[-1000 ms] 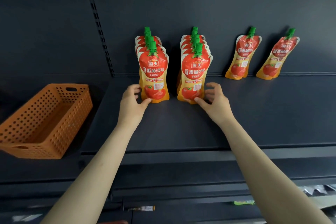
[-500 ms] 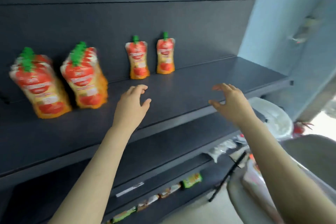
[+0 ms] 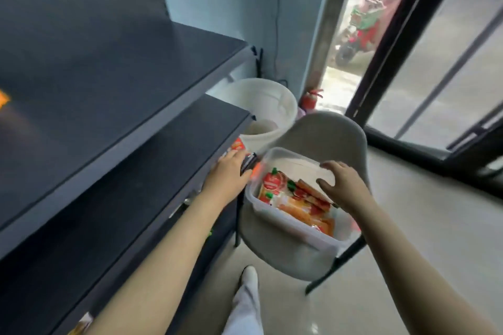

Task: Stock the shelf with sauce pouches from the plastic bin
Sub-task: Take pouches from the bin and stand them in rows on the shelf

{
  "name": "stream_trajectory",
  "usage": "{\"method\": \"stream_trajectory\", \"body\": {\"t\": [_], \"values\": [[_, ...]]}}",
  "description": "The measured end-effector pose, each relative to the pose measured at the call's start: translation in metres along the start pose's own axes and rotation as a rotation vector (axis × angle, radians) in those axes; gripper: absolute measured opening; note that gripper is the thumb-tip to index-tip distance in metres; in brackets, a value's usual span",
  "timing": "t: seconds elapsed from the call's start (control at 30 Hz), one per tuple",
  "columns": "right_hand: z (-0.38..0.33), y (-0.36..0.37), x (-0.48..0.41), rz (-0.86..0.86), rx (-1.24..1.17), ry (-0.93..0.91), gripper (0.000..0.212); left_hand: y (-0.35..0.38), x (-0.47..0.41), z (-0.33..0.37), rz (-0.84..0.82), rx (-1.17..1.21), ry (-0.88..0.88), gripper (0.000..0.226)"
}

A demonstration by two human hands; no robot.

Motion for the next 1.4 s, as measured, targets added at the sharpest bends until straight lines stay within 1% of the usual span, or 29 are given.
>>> {"method": "stream_trajectory", "body": {"t": [0.17, 0.33, 0.4, 0.5, 0.63, 0.7, 0.87, 0.97, 1.07, 1.13, 1.17, 1.23, 1.3, 1.4], "values": [[0.077, 0.057, -0.034, -0.12, -0.063, 0.242, 0.04, 0.096, -0.07, -0.016, -0.28, 0.019, -0.03, 0.045], [0.131, 0.126, -0.057, -0.255, -0.156, 0.427, 0.04, 0.191, -0.114, -0.052, -0.511, 0.032, -0.179, 0.047], [0.149, 0.152, -0.067, -0.302, -0.182, 0.469, 0.04, 0.225, -0.124, -0.065, -0.57, 0.03, -0.234, 0.048], [0.178, 0.187, -0.086, -0.327, -0.235, 0.532, 0.046, 0.27, -0.138, -0.082, -0.601, 0.043, -0.307, 0.051], [0.208, 0.226, -0.116, -0.273, -0.331, 0.596, 0.054, 0.317, -0.152, -0.106, -0.612, 0.06, -0.395, 0.058], [0.219, 0.243, -0.129, -0.241, -0.341, 0.629, 0.057, 0.334, -0.154, -0.116, -0.617, 0.067, -0.446, 0.061], [0.238, 0.284, -0.147, -0.304, -0.292, 0.632, 0.058, 0.348, -0.159, -0.131, -0.525, 0.105, -0.543, 0.061], [0.244, 0.297, -0.148, -0.343, -0.214, 0.615, 0.06, 0.347, -0.159, -0.136, -0.486, 0.172, -0.622, 0.057], [0.249, 0.3, -0.148, -0.42, -0.106, 0.597, 0.056, 0.349, -0.155, -0.139, -0.472, 0.293, -0.761, 0.052], [0.245, 0.304, -0.143, -0.519, -0.074, 0.562, 0.049, 0.354, -0.151, -0.14, -0.442, 0.464, -0.93, 0.05], [0.243, 0.306, -0.14, -0.539, -0.073, 0.562, 0.047, 0.356, -0.149, -0.139, -0.416, 0.563, -1.022, 0.049], [0.243, 0.309, -0.134, -0.492, -0.137, 0.623, 0.044, 0.362, -0.146, -0.141, -0.351, 0.69, -1.139, 0.047], [0.246, 0.311, -0.131, -0.433, -0.255, 0.689, 0.039, 0.363, -0.147, -0.14, -0.294, 0.741, -1.151, 0.043], [0.247, 0.313, -0.129, -0.435, -0.367, 0.708, 0.038, 0.362, -0.152, -0.134, -0.261, 0.826, -1.102, 0.034]]}}
Point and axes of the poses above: each hand's wrist, its own x-axis away from the middle knuckle, its own y-axis out of the palm, z = x × y, the point moved 3 cm from there along -x, towards the middle knuckle, and after that the axes turned 3 degrees about x, right-handed, at the moved point
